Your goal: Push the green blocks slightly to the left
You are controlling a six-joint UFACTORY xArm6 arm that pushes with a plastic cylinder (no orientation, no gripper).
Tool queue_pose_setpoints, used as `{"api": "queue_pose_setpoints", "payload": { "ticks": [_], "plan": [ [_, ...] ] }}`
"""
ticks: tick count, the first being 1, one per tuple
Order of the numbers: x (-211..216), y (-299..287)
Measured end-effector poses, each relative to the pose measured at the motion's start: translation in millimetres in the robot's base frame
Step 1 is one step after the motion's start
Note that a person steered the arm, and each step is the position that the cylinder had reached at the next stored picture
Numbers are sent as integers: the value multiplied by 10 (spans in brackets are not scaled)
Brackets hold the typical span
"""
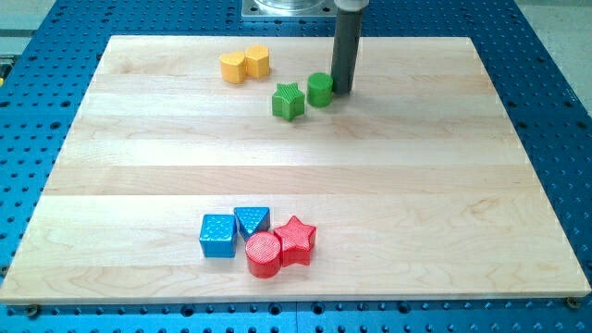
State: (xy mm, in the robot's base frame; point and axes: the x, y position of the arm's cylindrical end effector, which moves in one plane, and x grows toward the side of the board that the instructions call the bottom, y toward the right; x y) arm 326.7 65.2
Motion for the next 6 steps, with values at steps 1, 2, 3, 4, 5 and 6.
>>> {"api": "queue_pose_setpoints", "payload": {
  "ticks": [1,2,3,4,5,6],
  "plan": [
    [-486,246],
    [7,-234],
    [106,259],
    [530,919],
    [713,150],
    [589,-285]
  ]
}}
